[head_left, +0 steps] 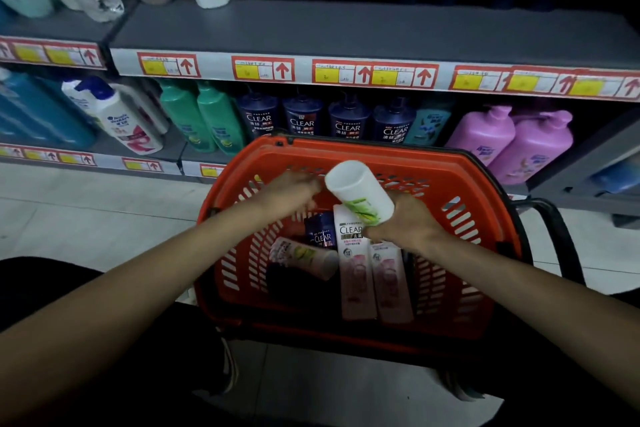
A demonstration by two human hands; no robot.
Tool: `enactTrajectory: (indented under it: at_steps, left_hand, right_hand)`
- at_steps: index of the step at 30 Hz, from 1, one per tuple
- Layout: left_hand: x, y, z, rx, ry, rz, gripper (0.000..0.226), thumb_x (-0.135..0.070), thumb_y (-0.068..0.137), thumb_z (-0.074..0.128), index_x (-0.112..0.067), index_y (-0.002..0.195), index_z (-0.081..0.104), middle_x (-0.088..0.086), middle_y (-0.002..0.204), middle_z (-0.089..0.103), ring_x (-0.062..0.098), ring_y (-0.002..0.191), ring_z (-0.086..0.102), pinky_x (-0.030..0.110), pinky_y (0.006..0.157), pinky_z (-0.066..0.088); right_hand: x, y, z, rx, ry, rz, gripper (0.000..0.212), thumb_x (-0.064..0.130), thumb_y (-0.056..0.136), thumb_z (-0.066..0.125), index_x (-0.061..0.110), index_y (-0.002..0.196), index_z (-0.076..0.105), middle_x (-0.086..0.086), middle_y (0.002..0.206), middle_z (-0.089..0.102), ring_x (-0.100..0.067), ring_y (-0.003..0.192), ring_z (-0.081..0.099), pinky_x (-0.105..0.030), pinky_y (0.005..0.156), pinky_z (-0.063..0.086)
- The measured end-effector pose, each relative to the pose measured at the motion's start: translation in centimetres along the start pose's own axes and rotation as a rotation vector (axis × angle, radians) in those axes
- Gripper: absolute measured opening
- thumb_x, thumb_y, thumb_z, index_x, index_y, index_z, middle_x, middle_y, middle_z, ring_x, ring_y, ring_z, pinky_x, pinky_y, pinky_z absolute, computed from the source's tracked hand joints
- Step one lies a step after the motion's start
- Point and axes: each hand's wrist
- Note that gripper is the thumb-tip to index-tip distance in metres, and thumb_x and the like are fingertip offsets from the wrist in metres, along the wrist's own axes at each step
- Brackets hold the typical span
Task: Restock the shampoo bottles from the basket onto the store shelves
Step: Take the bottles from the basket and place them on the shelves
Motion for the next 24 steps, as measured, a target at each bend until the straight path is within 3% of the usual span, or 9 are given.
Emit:
enactTrajectory:
  at_steps: [2, 4, 7, 8, 11, 15, 19, 24]
  left_hand:
    - [2.2, 0.8, 1.2, -0.023, 0.209, 0.011, 0.049, -0.048, 0.104, 0.047, -0.029, 0.148, 0.049, 0.006, 0.146, 0.058, 0.029, 0.135, 0.054, 0.031, 0.103, 0.046]
    - [5.1, 1.4, 2.6, -0.057, 0.466, -0.013, 0.063, -0.055, 0.099, 0.046, -0.031, 0.157, 0.034, 0.002, 0.157, 0.044, 0.027, 0.144, 0.040, 0.046, 0.116, 0.030]
    - [7.3, 2.2, 4.4, -0.143, 0.714, 0.067, 0.076, -0.055, 0.097, 0.044, -0.026, 0.162, 0.016, 0.004, 0.162, 0.030, 0.025, 0.149, 0.027, 0.045, 0.121, 0.021]
    - [7.6, 2.3, 4.7, -0.152, 0.766, 0.079, 0.078, -0.055, 0.097, 0.042, -0.026, 0.163, 0.012, 0.004, 0.164, 0.026, 0.025, 0.151, 0.024, 0.046, 0.122, 0.018]
    - [8.8, 2.7, 4.6, -0.108, 0.916, 0.103, 0.075, -0.048, 0.102, 0.032, -0.019, 0.164, 0.004, 0.008, 0.172, 0.008, 0.025, 0.158, 0.009, 0.044, 0.126, 0.011]
    - [9.9, 3.1, 4.6, -0.020, 1.183, 0.053, 0.073, -0.043, 0.105, 0.022, -0.008, 0.163, -0.004, 0.015, 0.169, -0.021, 0.029, 0.159, -0.011, 0.046, 0.128, 0.003]
    - [10.0, 4.4, 4.5, -0.038, 1.223, 0.014, 0.073, -0.042, 0.105, 0.020, -0.004, 0.162, -0.005, 0.017, 0.166, -0.028, 0.029, 0.158, -0.016, 0.045, 0.127, 0.005]
    - [9.2, 5.4, 3.4, -0.074, 1.203, 0.000, 0.082, -0.052, 0.102, 0.027, -0.005, 0.162, -0.003, 0.016, 0.165, -0.029, 0.029, 0.157, -0.017, 0.046, 0.128, 0.004]
  right_hand:
    - [-1.9, 0.3, -0.8, -0.017, -0.045, 0.035, 0.045, 0.023, 0.061, 0.090, 0.021, 0.103, 0.073, -0.001, 0.095, 0.075, -0.020, 0.087, 0.072, -0.026, 0.065, 0.053]
    - [-4.0, 0.5, -1.6, -0.044, -0.111, 0.062, 0.049, 0.038, 0.051, 0.085, 0.022, 0.096, 0.073, -0.003, 0.097, 0.073, -0.023, 0.097, 0.070, -0.025, 0.069, 0.049]
    - [-6.6, 0.1, -2.7, -0.047, -0.224, 0.109, 0.058, 0.047, 0.047, 0.079, 0.025, 0.101, 0.072, -0.006, 0.131, 0.049, -0.021, 0.128, 0.045, -0.024, 0.103, 0.039]
    - [-7.2, -0.1, -2.9, -0.033, -0.228, 0.114, 0.055, 0.047, 0.047, 0.078, 0.029, 0.098, 0.069, -0.004, 0.137, 0.039, -0.019, 0.132, 0.038, -0.021, 0.106, 0.032]
    - [-8.6, 0.2, -2.9, 0.030, -0.252, 0.064, 0.043, 0.041, 0.054, 0.086, 0.029, 0.090, 0.068, 0.002, 0.133, 0.026, -0.012, 0.132, 0.030, -0.015, 0.104, 0.026]
    - [-8.2, 1.6, -3.3, -0.004, -0.261, 0.022, 0.041, 0.046, 0.052, 0.083, 0.032, 0.085, 0.063, 0.003, 0.123, 0.031, -0.007, 0.124, 0.035, -0.016, 0.104, 0.031]
    - [-7.9, 3.7, -4.3, -0.102, -0.250, 0.040, 0.053, 0.039, 0.059, 0.087, 0.019, 0.104, 0.067, 0.005, 0.124, 0.042, -0.015, 0.113, 0.054, -0.033, 0.100, 0.049]
    - [-8.1, 4.9, -4.8, -0.106, -0.280, 0.029, 0.055, 0.039, 0.060, 0.088, 0.020, 0.107, 0.067, 0.003, 0.128, 0.043, -0.017, 0.118, 0.053, -0.035, 0.102, 0.049]
Point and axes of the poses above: each hand's wrist, its own y-axis towards the middle knuckle, its own z-axis out of the palm, x = y × z
